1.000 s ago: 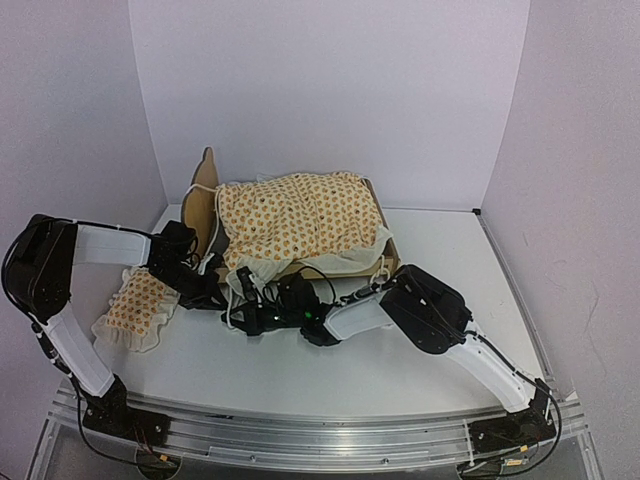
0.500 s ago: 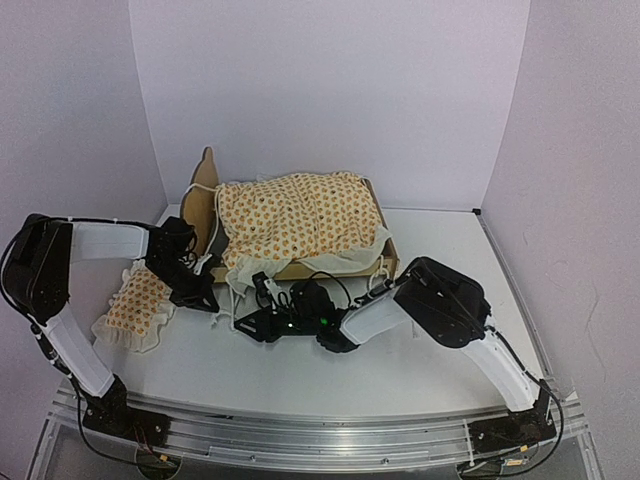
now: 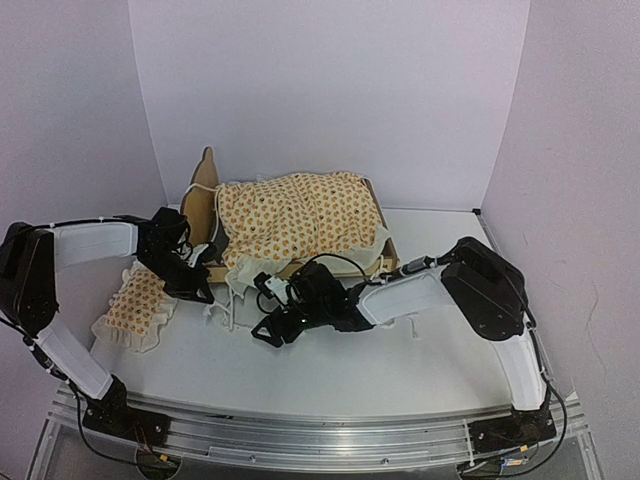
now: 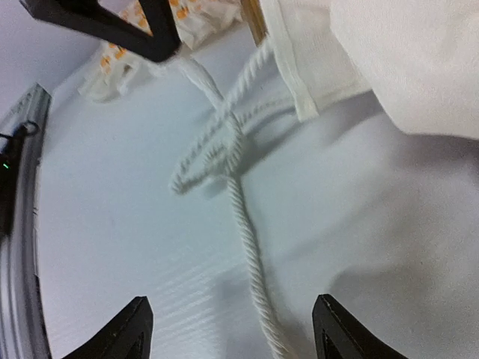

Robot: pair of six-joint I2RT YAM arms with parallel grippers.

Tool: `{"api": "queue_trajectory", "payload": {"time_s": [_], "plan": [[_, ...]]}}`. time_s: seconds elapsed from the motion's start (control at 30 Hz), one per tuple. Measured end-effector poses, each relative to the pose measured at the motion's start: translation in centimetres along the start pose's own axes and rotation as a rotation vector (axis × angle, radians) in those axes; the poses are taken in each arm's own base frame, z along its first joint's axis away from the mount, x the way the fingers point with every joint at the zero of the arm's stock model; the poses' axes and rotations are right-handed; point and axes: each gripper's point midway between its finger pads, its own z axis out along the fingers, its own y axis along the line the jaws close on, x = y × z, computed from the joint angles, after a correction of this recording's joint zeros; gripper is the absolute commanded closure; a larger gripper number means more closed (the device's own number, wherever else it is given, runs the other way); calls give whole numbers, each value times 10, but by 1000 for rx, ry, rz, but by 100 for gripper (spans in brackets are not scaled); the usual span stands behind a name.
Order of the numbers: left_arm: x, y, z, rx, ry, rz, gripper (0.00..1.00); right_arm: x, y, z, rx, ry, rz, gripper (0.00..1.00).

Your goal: Set up the pet bed

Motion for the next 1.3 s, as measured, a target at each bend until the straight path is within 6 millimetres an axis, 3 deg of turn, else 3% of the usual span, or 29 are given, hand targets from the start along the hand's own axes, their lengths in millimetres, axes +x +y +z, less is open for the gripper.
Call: {"api": "queue_trajectory", "payload": {"time_s": [0.17, 0.27, 0.33, 0.43, 0.47, 0.63, 0.73, 0.8, 0.93, 1.0, 1.07, 1.17, 1.3], "plan": [[-1, -1, -2, 1, -5, 10, 100, 27, -15, -3, 79, 174, -126, 28], [-1, -1, -2, 1, -8, 21, 100, 35, -22, -5, 114, 227, -173, 35], [-1, -2, -3, 1, -11, 28, 100, 36, -26, -4, 128, 251, -192, 51], [-3, -2, -5, 1, -18, 33, 100, 32, -28, 3, 130, 269, -213, 96], [-4, -3, -6, 1, -22, 39, 100, 30, -28, 5, 132, 273, -214, 100], [-16, -2, -18, -39, -70, 124, 100, 31, -31, 3, 135, 294, -203, 100], [-30, 0, -39, -114, -139, 218, 100, 24, -33, -3, 145, 320, -187, 100], [-39, 3, -55, -176, -187, 285, 100, 2, -33, -8, 155, 303, -181, 100], [-48, 10, -92, -332, -270, 443, 100, -115, -37, -32, 222, 69, -211, 100], [-52, 18, -109, -432, -306, 519, 100, -175, -42, -56, 264, -77, -212, 100], [-49, 28, -120, -517, -316, 579, 100, -217, -51, -82, 300, -186, -197, 100], [-32, 46, -120, -604, -273, 641, 100, -246, -66, -109, 326, -266, -163, 100], [6, 77, -98, -686, -132, 735, 100, -251, -77, -119, 312, -281, -132, 100]]}}
